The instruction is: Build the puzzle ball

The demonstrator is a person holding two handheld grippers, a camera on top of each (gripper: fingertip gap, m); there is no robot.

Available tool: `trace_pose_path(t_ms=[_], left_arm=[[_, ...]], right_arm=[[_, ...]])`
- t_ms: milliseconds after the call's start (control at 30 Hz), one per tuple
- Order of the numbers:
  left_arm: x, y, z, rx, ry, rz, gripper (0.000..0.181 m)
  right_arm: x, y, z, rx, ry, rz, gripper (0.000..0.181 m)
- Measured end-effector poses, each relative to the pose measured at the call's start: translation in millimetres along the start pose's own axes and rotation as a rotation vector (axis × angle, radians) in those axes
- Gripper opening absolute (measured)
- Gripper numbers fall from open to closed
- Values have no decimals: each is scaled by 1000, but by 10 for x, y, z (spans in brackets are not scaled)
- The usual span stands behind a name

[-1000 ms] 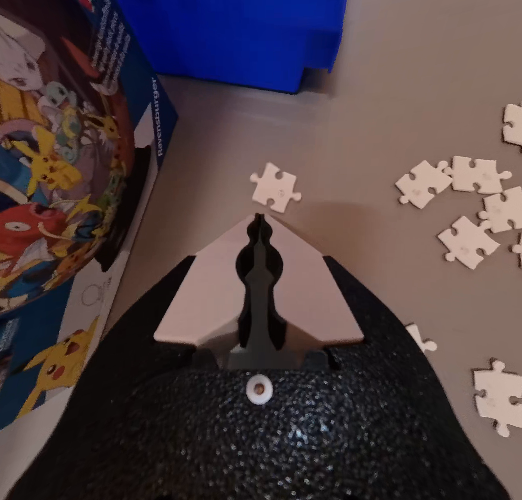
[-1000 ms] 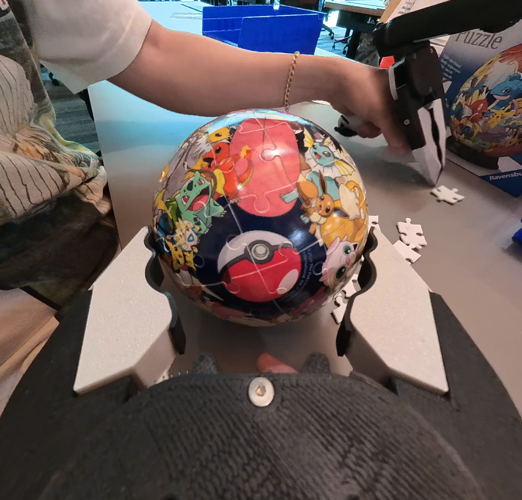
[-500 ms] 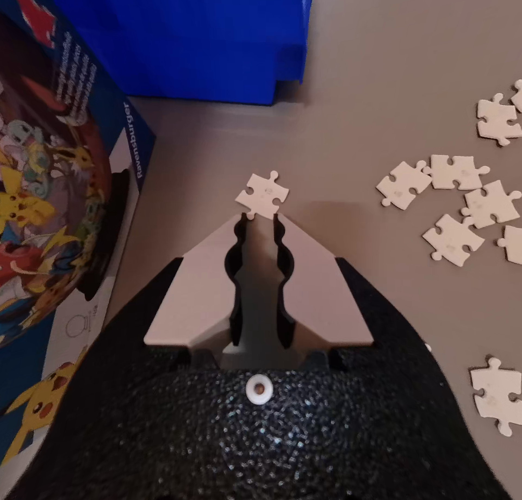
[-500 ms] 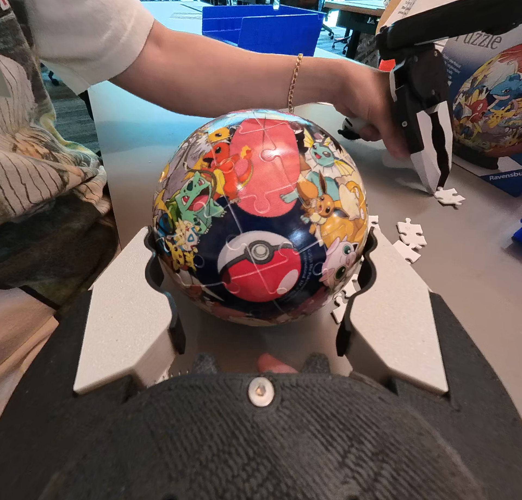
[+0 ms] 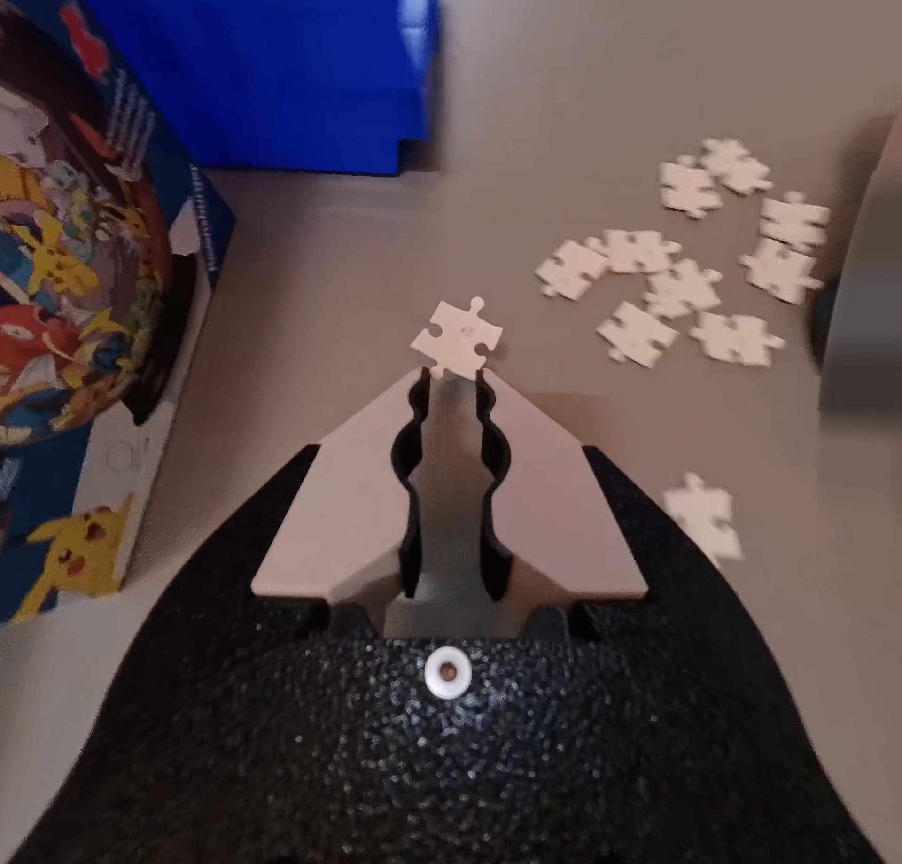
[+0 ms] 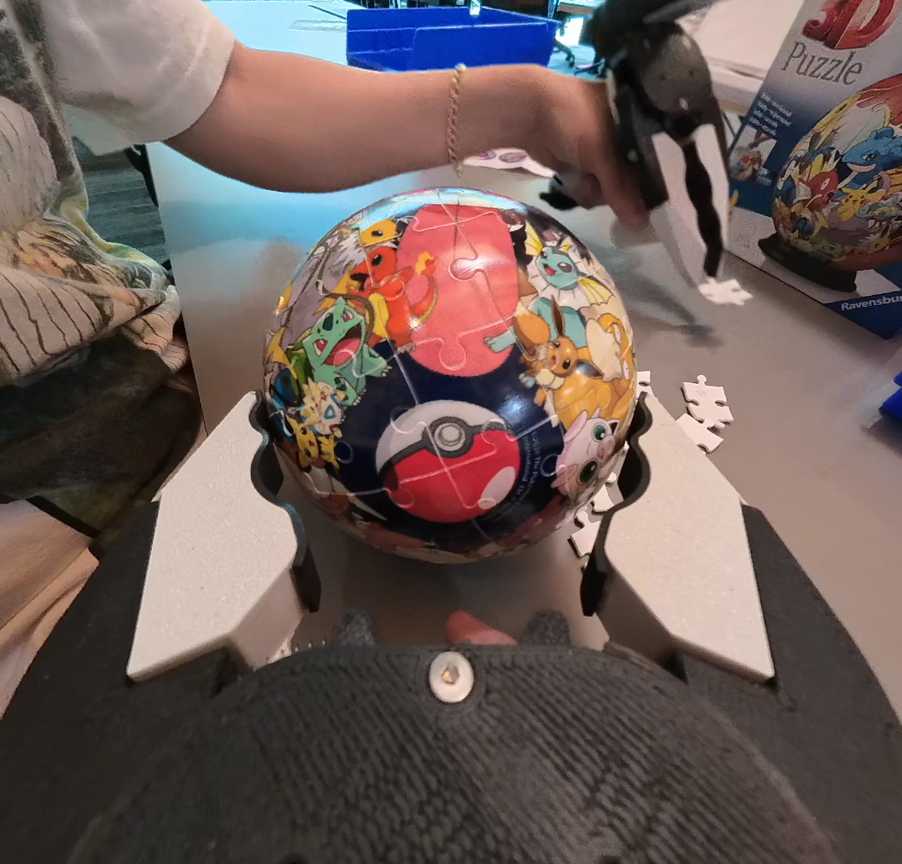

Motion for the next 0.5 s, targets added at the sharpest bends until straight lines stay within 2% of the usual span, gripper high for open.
trace_pose_path(t_ms=[100,200,333,500], left_arm=[[337,-139,339,8,-134,-86,16],[771,-352,522,10,-306,-157,16],[1241,-532,486,9,-431,-250,16],[1461,-447,340,46,-519,-313,16]], right_arm=[[4,-1,5,-1,5,-1,141],[14,0,5,-2,11,-1,141],[32,-1,12,-2,23,0,141],[67,-4,20,-6,64,-38,141]])
Point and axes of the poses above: each gripper's, where its closed fingertips meet, z back along the fingers, y out of its top, x = y × z across the jaws, the point moved 9 cm from there along z, back along the fingers, and after that the axes turned 2 degrees about -z, right-handed, at the moved point
